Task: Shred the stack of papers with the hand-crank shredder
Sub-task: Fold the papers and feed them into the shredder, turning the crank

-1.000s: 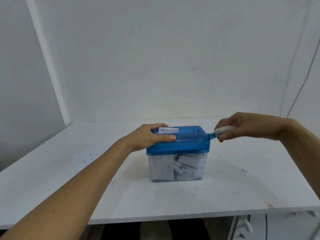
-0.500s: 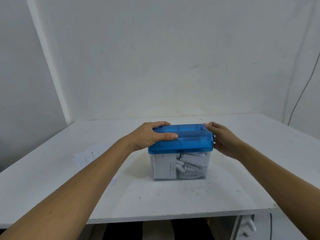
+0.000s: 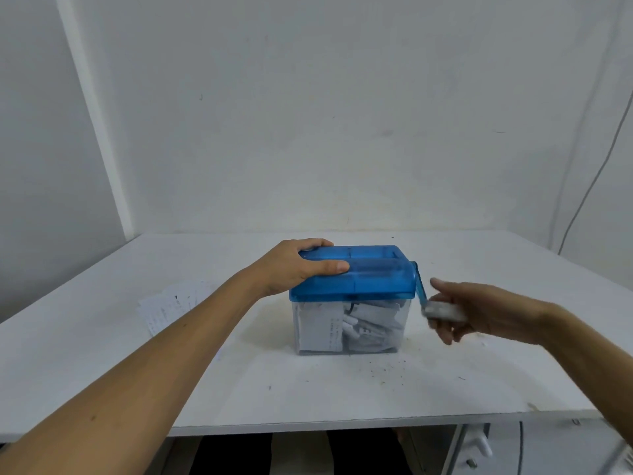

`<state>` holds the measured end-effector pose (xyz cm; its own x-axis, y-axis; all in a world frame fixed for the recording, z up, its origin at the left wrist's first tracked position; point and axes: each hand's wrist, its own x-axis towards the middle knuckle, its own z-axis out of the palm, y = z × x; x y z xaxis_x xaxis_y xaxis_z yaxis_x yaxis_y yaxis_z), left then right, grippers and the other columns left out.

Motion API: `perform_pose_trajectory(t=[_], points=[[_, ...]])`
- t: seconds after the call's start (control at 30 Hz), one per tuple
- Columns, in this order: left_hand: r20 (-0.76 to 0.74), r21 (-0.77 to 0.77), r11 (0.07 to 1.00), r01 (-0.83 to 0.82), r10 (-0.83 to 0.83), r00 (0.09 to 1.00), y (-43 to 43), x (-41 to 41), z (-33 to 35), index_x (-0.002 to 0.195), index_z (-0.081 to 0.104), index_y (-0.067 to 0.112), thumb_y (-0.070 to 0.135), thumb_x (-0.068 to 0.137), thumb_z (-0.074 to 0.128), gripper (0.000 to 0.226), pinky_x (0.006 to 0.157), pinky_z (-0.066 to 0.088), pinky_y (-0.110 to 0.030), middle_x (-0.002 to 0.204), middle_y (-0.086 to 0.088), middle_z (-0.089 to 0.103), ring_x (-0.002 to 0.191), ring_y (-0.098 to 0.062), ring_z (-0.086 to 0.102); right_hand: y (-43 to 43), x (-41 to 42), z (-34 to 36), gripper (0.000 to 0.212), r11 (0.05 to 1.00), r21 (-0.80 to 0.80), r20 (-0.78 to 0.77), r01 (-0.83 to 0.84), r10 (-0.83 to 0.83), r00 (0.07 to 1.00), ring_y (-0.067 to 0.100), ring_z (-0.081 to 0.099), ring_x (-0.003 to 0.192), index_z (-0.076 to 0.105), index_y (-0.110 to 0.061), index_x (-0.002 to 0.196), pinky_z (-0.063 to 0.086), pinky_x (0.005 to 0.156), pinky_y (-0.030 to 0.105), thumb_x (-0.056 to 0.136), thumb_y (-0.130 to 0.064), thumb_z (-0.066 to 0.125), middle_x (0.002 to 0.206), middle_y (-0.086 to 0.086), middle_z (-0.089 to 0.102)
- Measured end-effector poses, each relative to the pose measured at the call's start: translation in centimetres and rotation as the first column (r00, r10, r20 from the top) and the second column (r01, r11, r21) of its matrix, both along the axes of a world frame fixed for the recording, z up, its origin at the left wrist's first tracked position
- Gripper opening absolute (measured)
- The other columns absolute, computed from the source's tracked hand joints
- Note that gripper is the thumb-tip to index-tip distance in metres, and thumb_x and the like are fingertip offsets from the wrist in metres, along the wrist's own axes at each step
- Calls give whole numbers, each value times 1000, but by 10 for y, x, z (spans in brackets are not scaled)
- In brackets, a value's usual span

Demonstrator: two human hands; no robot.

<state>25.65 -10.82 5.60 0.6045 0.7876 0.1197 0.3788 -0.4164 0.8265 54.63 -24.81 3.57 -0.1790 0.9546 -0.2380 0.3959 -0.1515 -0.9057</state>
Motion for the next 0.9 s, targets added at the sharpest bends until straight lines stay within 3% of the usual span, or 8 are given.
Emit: perform_pose_trajectory(t=[0.07,0.17,0.27,0.43,0.53,0.67,0.8,0.9], points=[[-18,3,1000,9,-9,1000,1,0,1,126,61,37,59,71,74,60,74,43,-12,117,18,59,102,0,57,-6,2,19,60,992,104,12,-70,69,998,18,59,72,64,-3,84,52,75,27,75,-62,73,75,10,61],[-44,-13,1000,18,-19,999,5,-1,3,129,61,36,56,76,75,58,76,43,-11,123,16,59,106,0,57,-3,-2,40,46,970,198,280,-140,81,957,16,62,74,69,-13,74,53,78,27,76,-58,69,74,6,64],[-50,-8,1000,3,-4,999,9,-3,4,128,61,37,55,77,75,56,79,44,-12,123,17,59,107,-1,56,7,-2,45,44,964,239,325,-115,32,945,15,64,74,71,-18,69,53,79,28,76,-61,66,75,5,67],[-202,28,999,42,-35,979,16,-9,11,137,57,37,67,63,71,81,109,40,-29,135,15,56,122,-8,51,25,-16,48,44,924,371,-77,92,-68,995,17,57,62,64,-11,72,49,60,22,88,-52,65,64,7,60],[-212,17,998,57,-52,976,16,-9,12,140,55,35,65,64,71,83,109,37,-27,136,15,55,125,-10,49,45,-21,49,42,888,374,-162,267,-220,962,16,55,58,63,-15,71,51,71,31,94,-50,57,61,0,57],[-225,20,997,71,-65,972,16,-7,13,137,57,36,63,67,70,77,103,37,-25,133,15,56,121,-8,51,80,-16,37,49,768,438,40,467,-536,844,15,68,71,70,-9,95,57,77,34,91,-57,61,84,1,72],[-241,11,998,64,-60,969,18,-9,14,138,55,38,66,65,70,79,108,38,-28,135,15,54,123,-9,50,96,-22,39,37,768,476,214,428,-574,791,12,66,83,64,-14,101,51,68,26,93,-50,63,93,-1,71],[-250,-26,996,83,-87,964,15,-10,19,131,57,42,65,66,72,70,98,42,-25,129,19,57,118,-5,53,96,-28,53,27,777,502,259,380,-554,791,8,63,80,66,-15,104,45,63,21,93,-39,68,95,0,69]])
